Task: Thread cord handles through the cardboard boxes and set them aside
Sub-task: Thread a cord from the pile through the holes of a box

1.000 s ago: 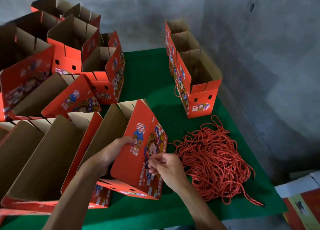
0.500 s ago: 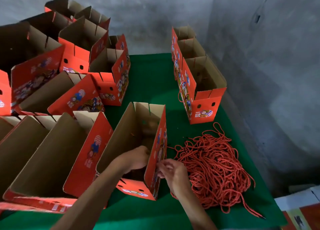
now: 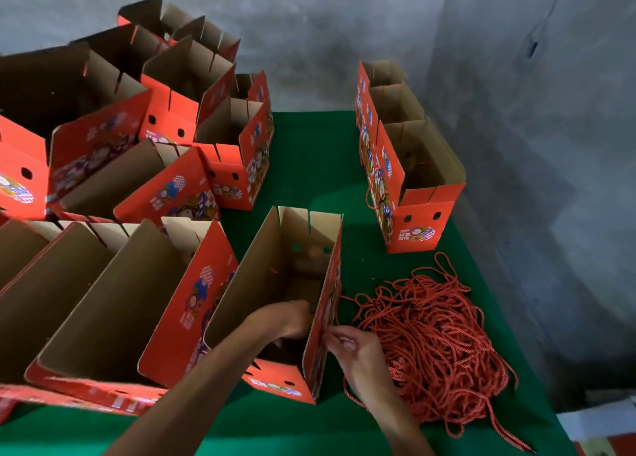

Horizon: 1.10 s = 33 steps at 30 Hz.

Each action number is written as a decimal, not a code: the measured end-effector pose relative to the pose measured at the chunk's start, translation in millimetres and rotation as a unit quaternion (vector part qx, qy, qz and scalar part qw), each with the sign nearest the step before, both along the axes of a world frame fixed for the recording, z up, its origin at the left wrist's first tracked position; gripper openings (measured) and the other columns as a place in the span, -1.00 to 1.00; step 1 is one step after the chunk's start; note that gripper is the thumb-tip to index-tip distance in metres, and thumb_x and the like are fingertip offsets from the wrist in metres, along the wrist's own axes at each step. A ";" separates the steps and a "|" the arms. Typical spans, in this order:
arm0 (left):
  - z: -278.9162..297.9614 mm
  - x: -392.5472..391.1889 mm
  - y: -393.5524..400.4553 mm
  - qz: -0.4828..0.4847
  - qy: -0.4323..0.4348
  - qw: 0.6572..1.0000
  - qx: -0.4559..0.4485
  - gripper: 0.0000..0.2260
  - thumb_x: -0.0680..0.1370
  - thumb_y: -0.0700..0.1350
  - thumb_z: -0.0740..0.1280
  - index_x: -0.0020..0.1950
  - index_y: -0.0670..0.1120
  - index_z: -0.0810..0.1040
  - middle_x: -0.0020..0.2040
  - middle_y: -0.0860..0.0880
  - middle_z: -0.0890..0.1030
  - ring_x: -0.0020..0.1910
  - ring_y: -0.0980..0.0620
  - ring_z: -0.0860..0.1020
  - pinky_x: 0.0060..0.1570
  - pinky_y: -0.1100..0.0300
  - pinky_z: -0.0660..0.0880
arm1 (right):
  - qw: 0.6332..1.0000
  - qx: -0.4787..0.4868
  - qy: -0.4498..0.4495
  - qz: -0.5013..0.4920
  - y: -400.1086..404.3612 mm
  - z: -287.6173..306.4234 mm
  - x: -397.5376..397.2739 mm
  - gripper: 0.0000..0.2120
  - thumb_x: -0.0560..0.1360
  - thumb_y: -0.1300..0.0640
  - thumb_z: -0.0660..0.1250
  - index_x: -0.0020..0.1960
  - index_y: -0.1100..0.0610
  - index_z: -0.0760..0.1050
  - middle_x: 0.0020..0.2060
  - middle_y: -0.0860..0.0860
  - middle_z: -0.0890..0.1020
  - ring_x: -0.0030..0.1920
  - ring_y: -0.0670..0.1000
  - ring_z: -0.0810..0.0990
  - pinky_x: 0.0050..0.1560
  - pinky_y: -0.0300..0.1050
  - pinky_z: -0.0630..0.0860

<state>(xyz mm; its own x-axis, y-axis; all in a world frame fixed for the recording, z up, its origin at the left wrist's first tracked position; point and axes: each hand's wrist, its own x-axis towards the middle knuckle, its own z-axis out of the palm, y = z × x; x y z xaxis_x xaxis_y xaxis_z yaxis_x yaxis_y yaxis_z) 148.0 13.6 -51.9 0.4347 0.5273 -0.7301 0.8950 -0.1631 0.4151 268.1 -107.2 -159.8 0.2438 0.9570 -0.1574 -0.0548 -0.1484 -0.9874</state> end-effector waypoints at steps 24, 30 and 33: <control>30.5 4.8 15.0 -0.141 -0.100 0.922 0.347 -0.83 0.68 0.00 0.24 0.17 -0.03 0.55 0.07 -0.09 0.66 0.10 -0.18 0.60 0.05 -0.07 0.55 | 0.866 0.073 -0.493 -0.047 17.2 -11.0 -15.7 -0.74 0.65 -0.08 0.30 0.28 -0.03 0.54 0.16 -0.05 0.55 0.12 -0.06 0.57 0.09 -0.17 0.57; 43.6 24.0 24.2 -0.152 -0.079 0.885 0.433 -0.82 0.72 -0.01 0.12 0.21 0.01 0.48 0.06 -0.09 0.65 0.03 -0.21 0.63 0.02 -0.08 0.57 | 0.799 -0.014 -0.602 -0.009 22.1 -3.8 -49.5 -0.09 0.26 0.01 0.67 0.54 -0.13 0.39 0.53 0.33 0.32 0.40 0.35 0.50 0.22 0.16 0.60; 55.7 38.4 31.8 -0.160 -0.088 0.859 0.478 -0.81 0.73 -0.04 0.12 0.25 0.01 0.49 0.03 -0.07 0.66 -0.01 -0.18 0.65 -0.07 -0.04 0.57 | 0.790 -0.034 -0.610 -0.045 38.2 6.3 -45.6 -0.09 0.25 0.03 0.67 0.54 -0.13 0.39 0.58 0.32 0.22 0.42 0.39 0.46 0.26 0.19 0.57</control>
